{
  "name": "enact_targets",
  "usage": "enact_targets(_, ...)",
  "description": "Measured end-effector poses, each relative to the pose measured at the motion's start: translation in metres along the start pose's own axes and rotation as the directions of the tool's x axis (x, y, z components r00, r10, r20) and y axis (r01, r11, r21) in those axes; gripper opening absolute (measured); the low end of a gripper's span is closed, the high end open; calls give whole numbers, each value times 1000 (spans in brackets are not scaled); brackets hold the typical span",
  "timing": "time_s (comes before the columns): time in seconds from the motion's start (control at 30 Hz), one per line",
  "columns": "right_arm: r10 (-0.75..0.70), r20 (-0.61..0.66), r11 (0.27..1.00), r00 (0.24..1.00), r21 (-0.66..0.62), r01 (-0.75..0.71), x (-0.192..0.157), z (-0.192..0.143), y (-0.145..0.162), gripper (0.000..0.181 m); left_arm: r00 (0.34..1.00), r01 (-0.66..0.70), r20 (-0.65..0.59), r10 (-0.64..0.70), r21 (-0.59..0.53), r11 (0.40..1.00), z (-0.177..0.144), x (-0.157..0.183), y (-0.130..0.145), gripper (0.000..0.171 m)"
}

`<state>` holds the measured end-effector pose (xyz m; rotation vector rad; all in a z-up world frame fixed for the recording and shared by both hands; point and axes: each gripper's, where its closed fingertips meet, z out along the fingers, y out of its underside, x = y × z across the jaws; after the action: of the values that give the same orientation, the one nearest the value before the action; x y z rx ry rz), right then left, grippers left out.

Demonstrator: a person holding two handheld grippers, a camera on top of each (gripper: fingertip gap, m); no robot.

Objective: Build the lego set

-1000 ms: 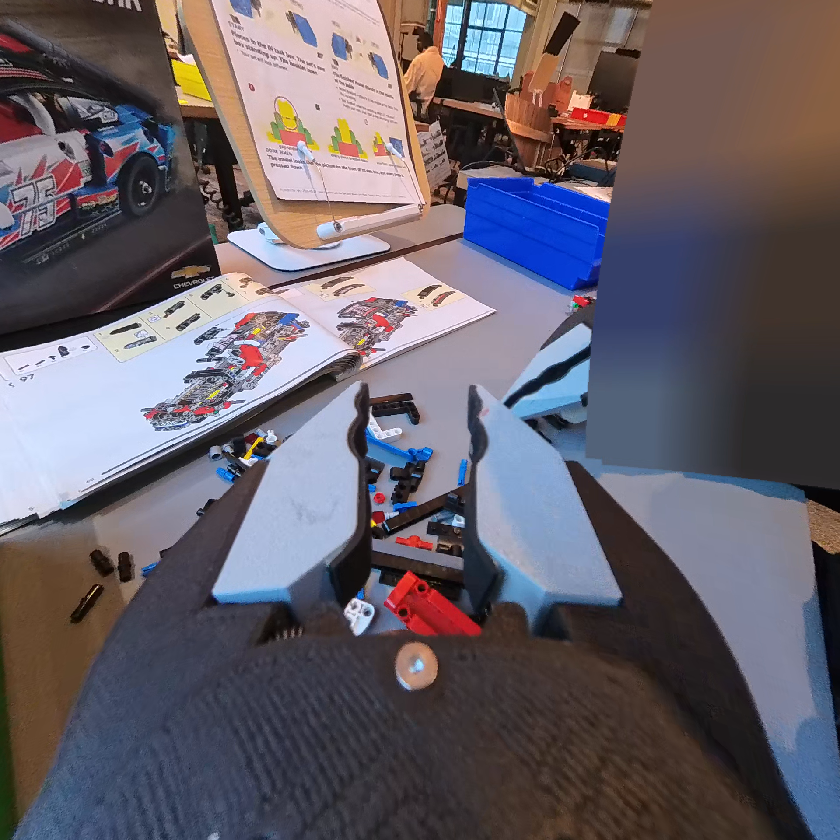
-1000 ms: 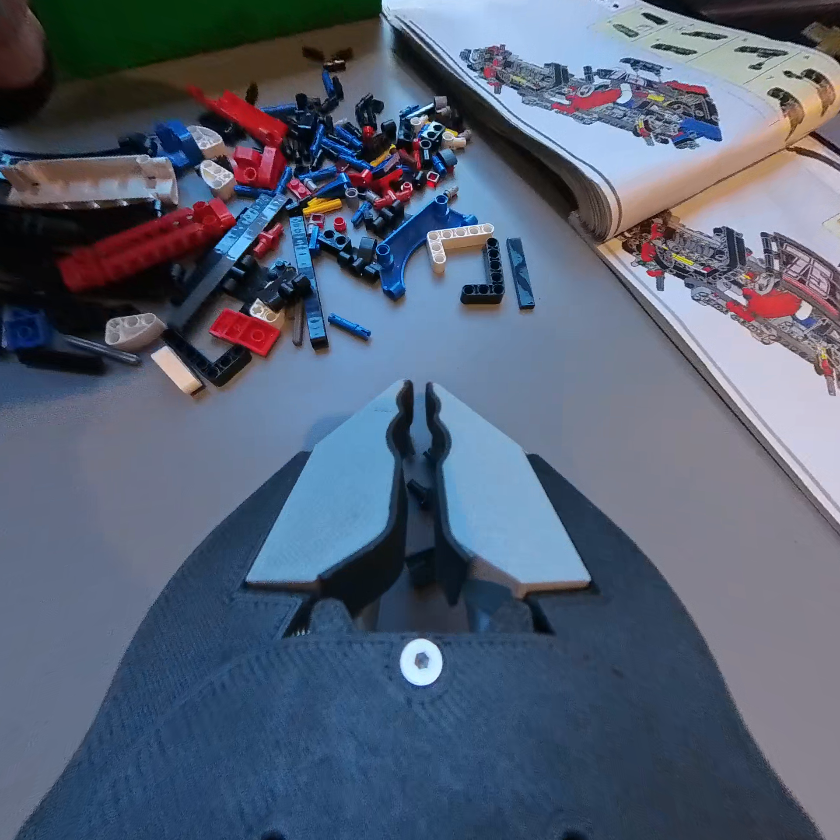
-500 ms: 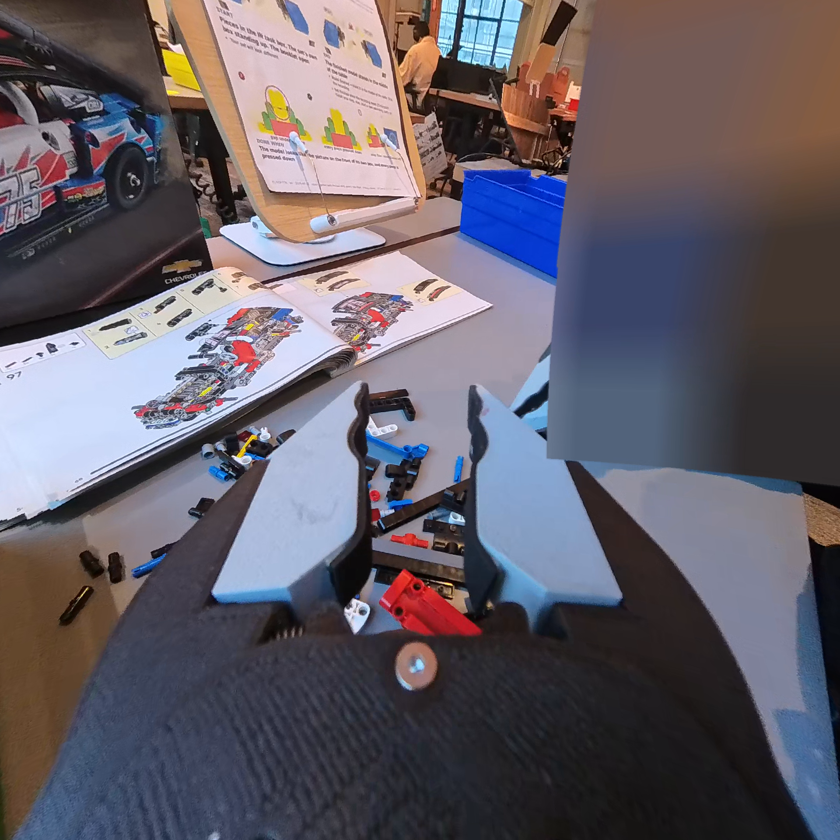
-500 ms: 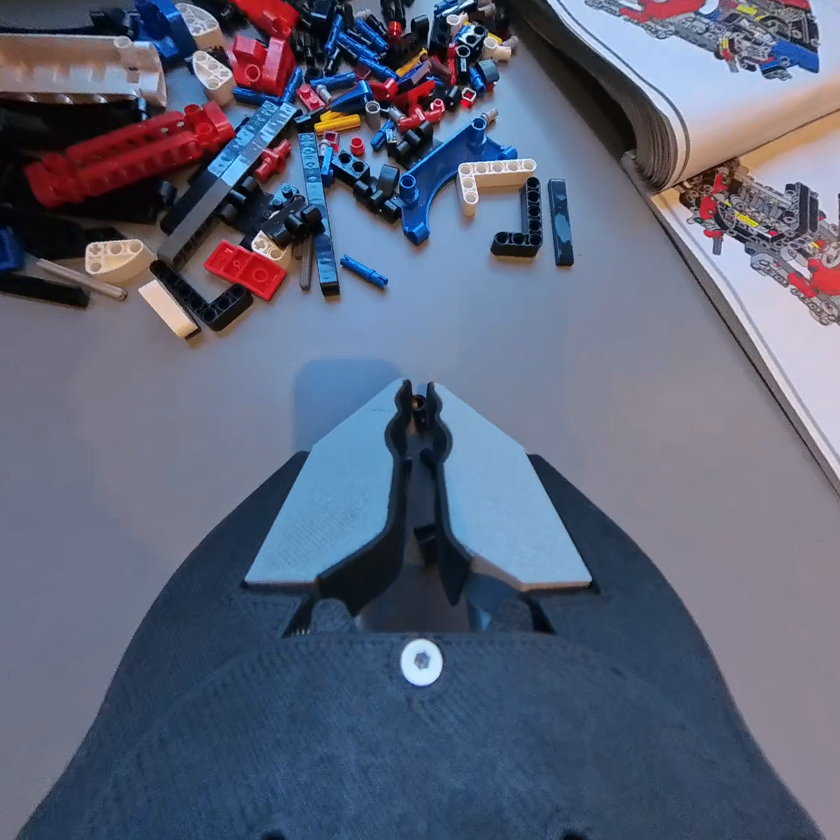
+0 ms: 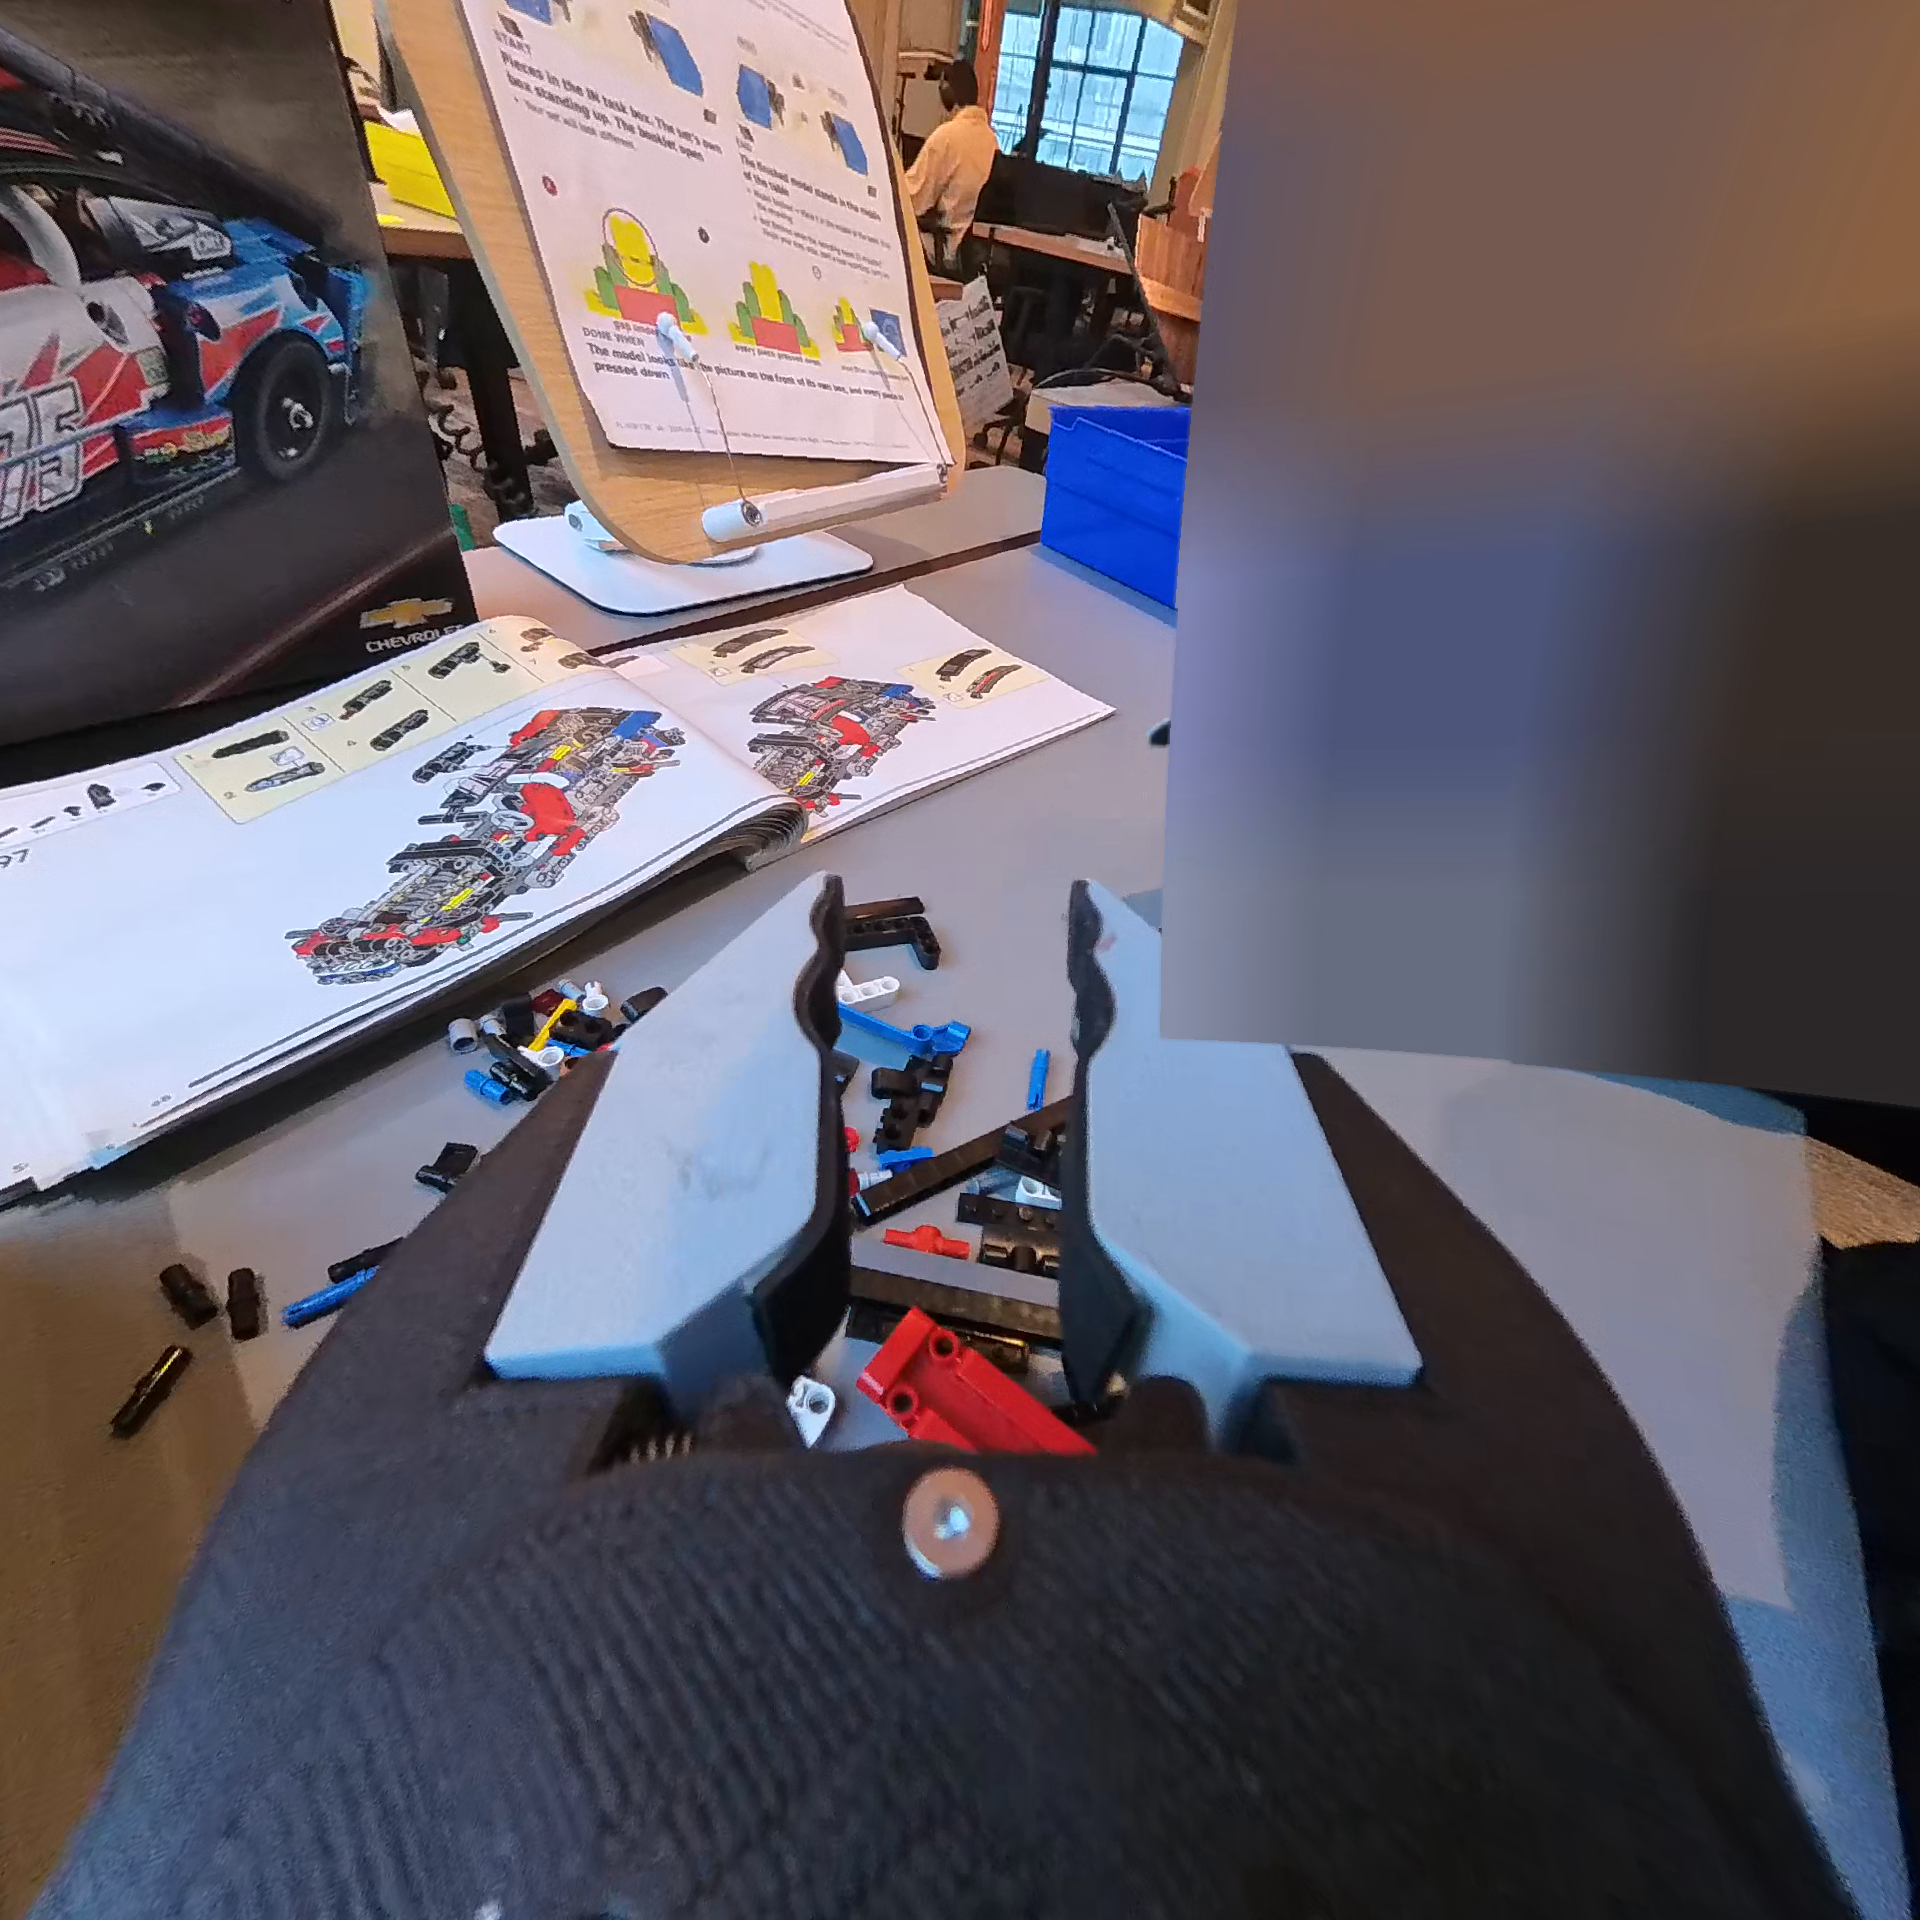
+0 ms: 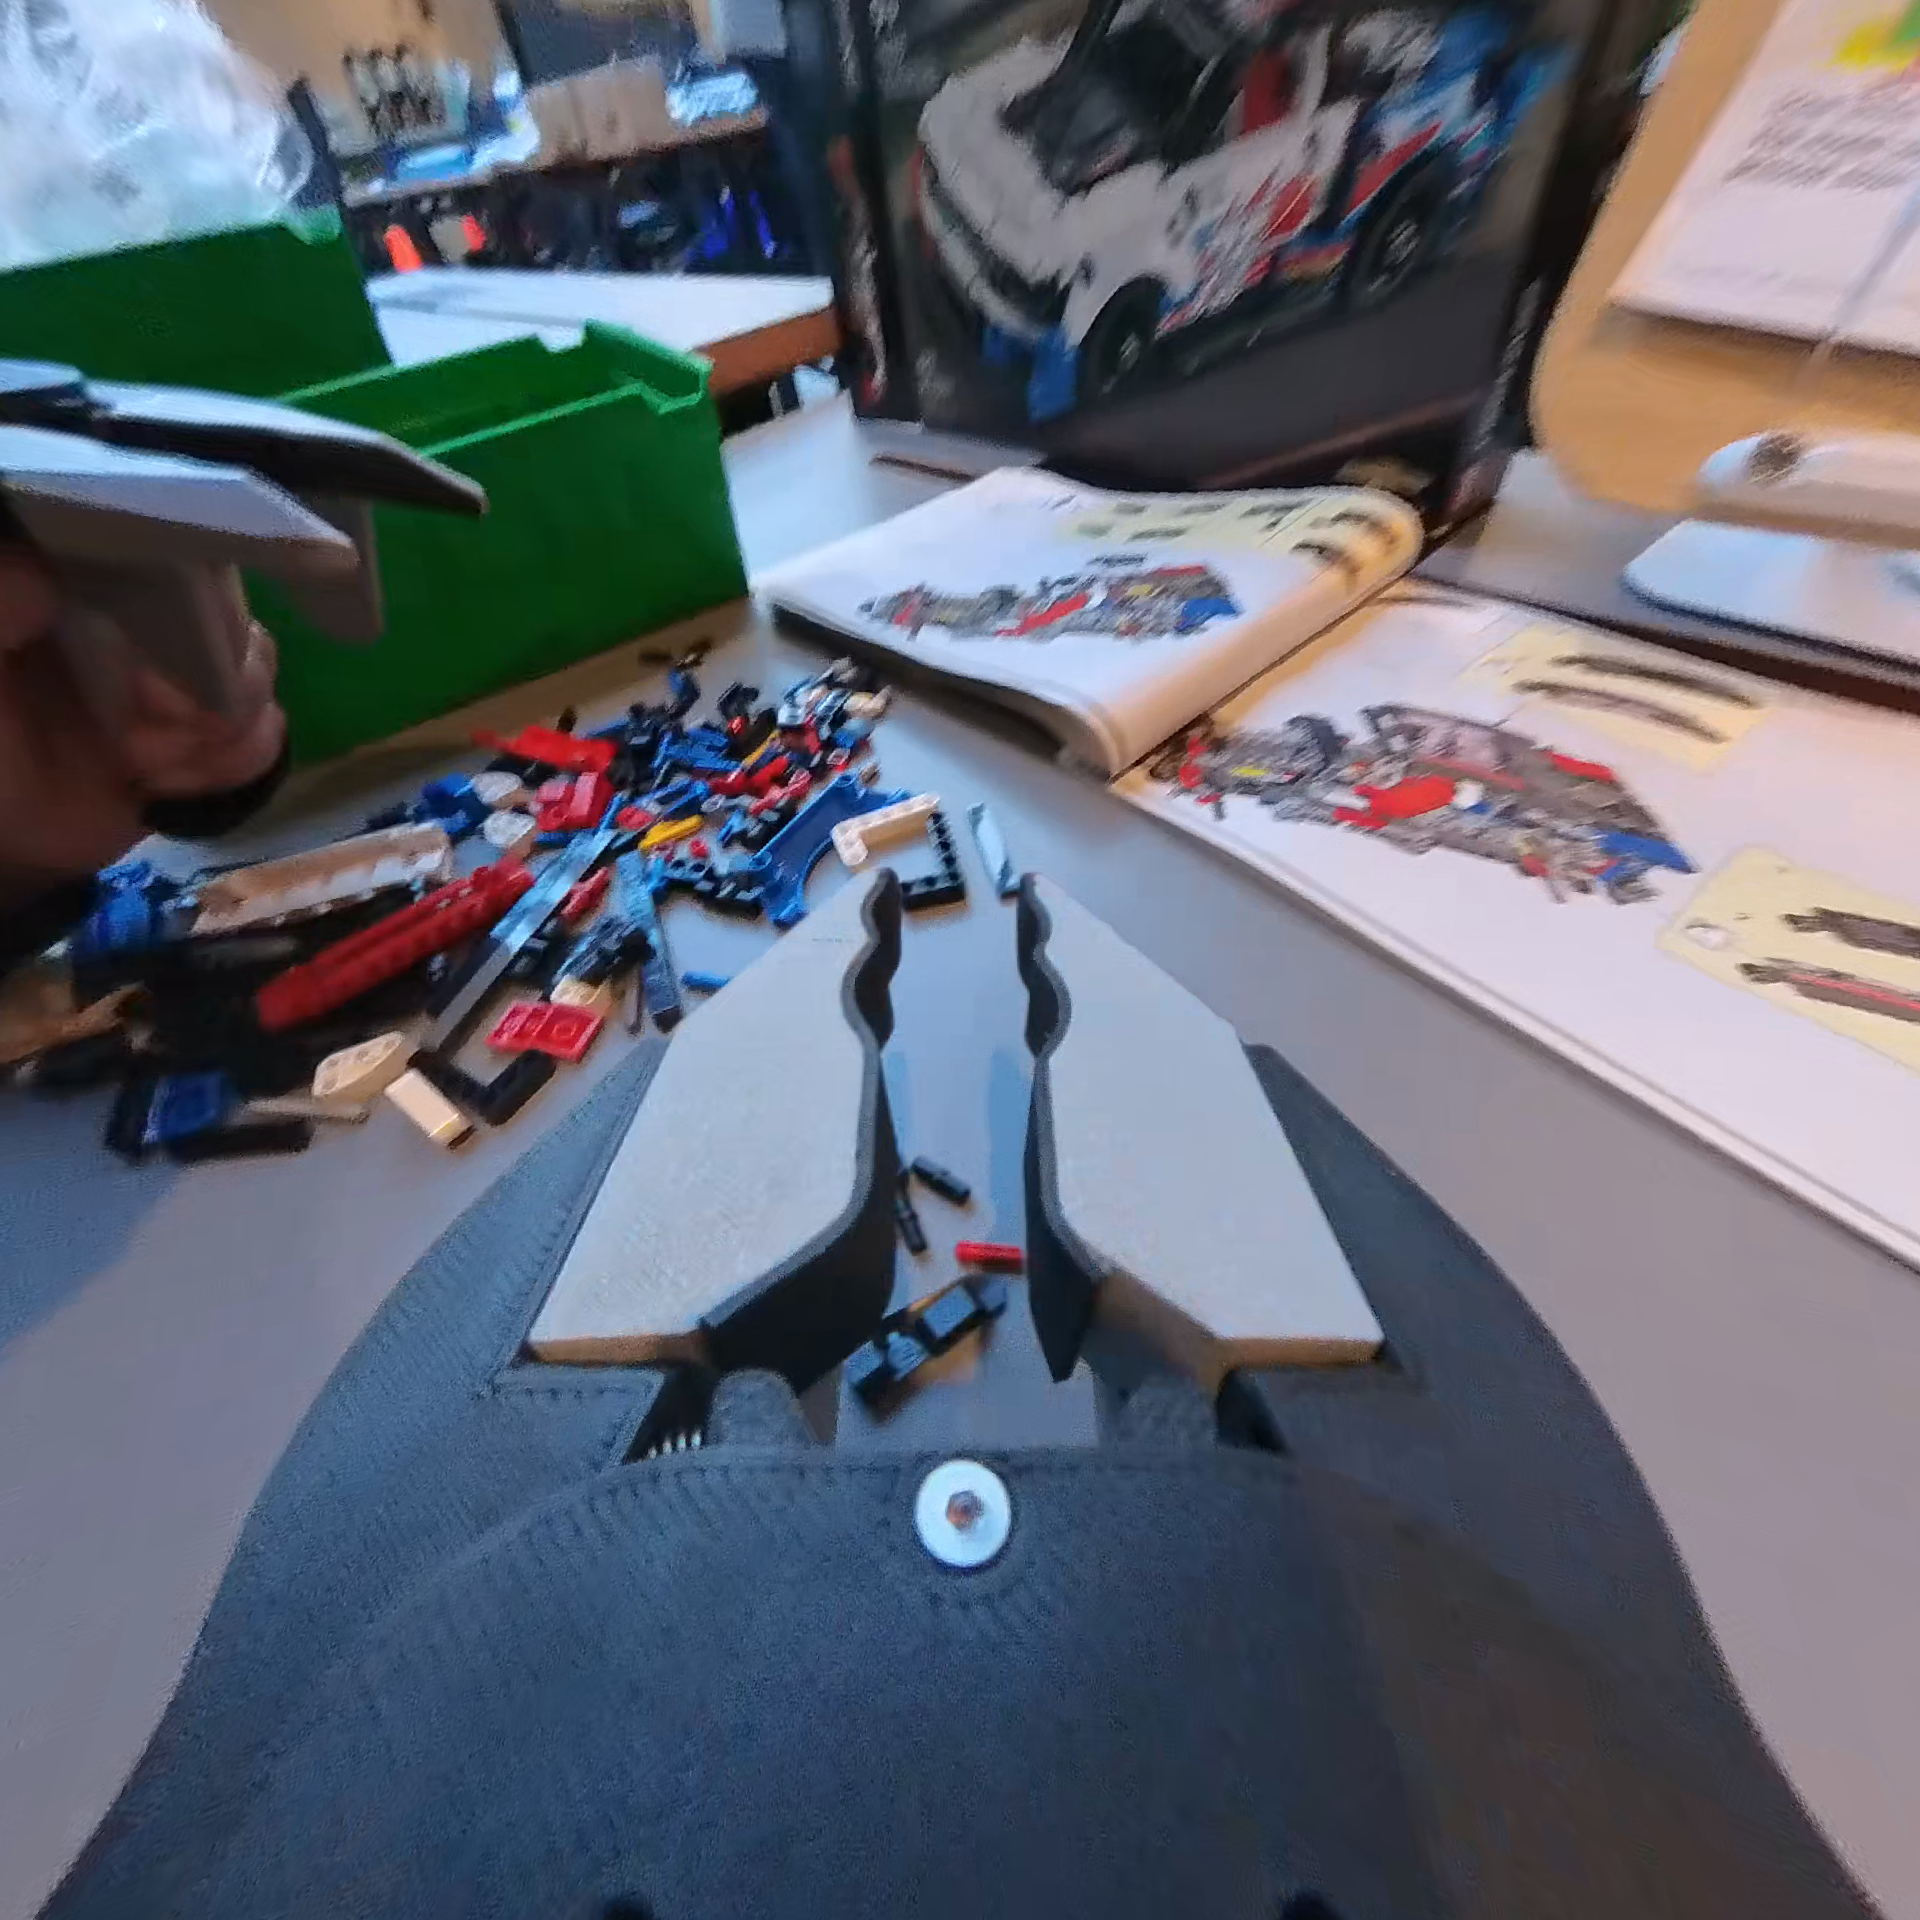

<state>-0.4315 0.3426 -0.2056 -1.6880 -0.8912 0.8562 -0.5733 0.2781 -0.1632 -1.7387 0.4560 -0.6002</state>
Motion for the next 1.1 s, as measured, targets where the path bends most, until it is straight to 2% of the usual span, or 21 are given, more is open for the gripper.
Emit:
enact_targets(0.13, -88, -110, 995, 990, 41, 93, 10, -5, -9, 15, 1000, 0, -6, 0, 2, 1000, -1, 2, -1, 40)
enact_targets(0.67, -96, -115, 995, 989, 28, 100, 13, 1, -5, 14, 1000, 22, 5, -22, 15, 1000, -3, -3, -3, 37)
enact_targets(0.73, -92, -114, 995, 989, 28, 96, 14, 1, -4, 14, 999, 18, 46, -21, 66, 998, -9, -9, -12, 37)
enact_targets(0.87, -98, -116, 995, 988, 16, 100, 14, 2, -2, 14, 992, 23, 115, -55, 264, 964, -36, -24, -43, 37)
enact_targets(0.97, -102, -121, 994, 987, 21, 105, 14, 2, -3, 14, 984, 89, 128, -126, 258, 962, -36, -35, -39, 38)
enact_targets(1.1, -104, -125, 994, 987, 25, 108, 14, 1, -4, 13, 984, 77, 139, -110, 223, 972, -31, -34, -33, 42)
